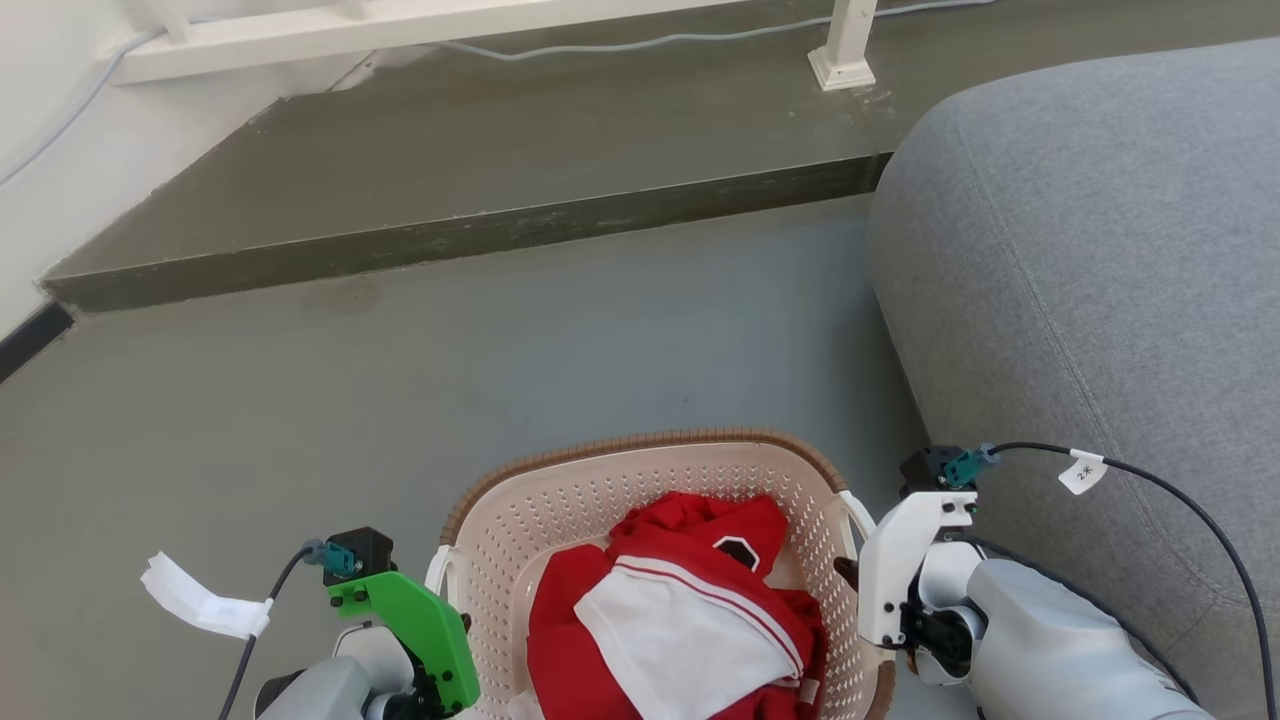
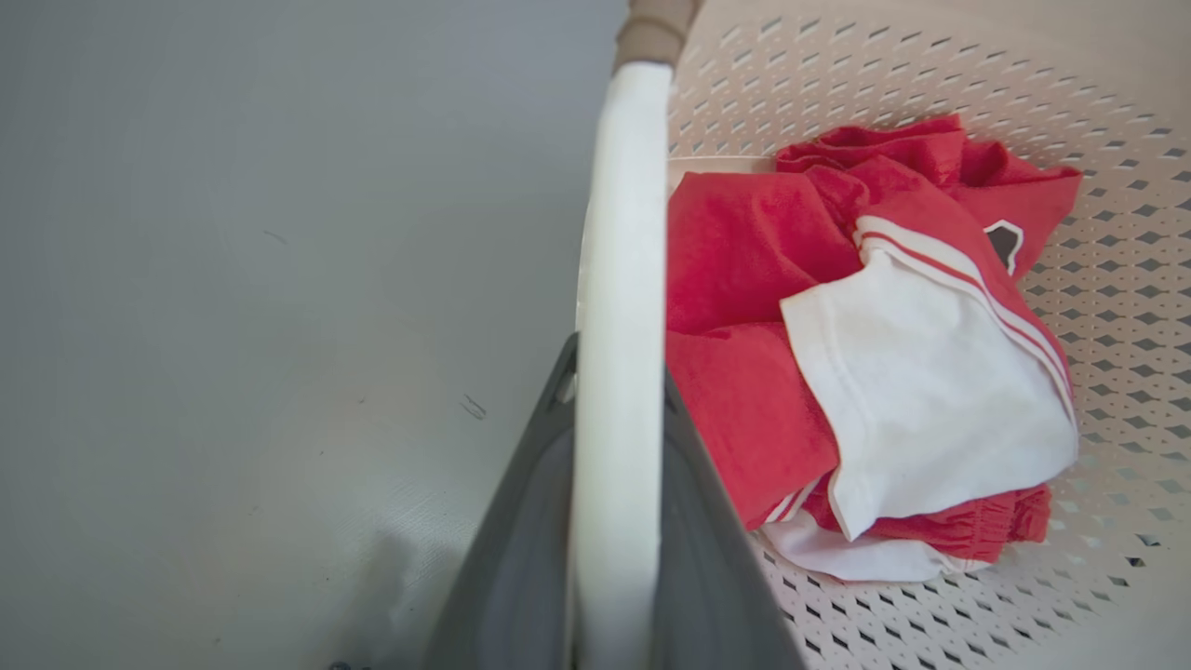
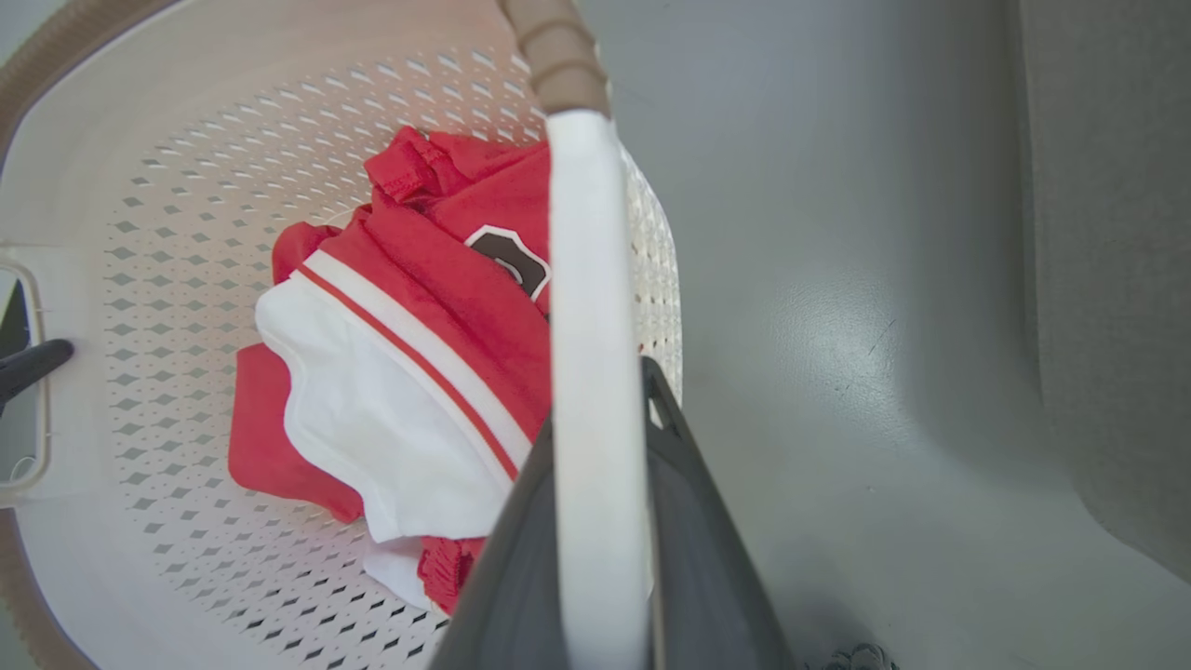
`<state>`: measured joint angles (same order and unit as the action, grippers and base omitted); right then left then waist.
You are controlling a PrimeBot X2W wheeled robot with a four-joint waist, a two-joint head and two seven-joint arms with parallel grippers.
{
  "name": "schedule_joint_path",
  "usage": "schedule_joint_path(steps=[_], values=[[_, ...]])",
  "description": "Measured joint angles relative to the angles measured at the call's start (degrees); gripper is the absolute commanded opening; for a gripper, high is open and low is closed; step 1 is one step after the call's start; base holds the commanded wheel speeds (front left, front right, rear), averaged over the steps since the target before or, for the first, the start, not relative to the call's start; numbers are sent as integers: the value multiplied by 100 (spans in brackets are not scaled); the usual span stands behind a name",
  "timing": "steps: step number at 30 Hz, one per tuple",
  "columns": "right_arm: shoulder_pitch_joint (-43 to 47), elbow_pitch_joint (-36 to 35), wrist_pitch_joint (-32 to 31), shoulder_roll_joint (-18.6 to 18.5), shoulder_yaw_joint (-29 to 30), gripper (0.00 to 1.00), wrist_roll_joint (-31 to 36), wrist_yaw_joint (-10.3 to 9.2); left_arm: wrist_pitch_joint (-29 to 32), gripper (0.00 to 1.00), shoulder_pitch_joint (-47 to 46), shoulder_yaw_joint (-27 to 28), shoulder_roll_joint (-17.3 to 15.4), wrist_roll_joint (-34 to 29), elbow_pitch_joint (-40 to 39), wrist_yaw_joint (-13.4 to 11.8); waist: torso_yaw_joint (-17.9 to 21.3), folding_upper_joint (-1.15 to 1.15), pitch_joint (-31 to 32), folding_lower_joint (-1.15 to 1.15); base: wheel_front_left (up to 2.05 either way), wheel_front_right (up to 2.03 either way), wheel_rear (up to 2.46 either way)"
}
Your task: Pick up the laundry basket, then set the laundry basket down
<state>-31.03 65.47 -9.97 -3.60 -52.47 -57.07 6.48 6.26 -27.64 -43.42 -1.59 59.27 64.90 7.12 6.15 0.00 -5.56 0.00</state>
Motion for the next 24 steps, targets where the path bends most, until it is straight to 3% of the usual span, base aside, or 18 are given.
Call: schedule_joint_path(steps=[24], values=[[-260, -1, 177, -13, -77, 0, -132, -1, -188, 0, -212, -35, -42, 56, -70, 0, 10, 0, -502, 0, 0, 0, 0]])
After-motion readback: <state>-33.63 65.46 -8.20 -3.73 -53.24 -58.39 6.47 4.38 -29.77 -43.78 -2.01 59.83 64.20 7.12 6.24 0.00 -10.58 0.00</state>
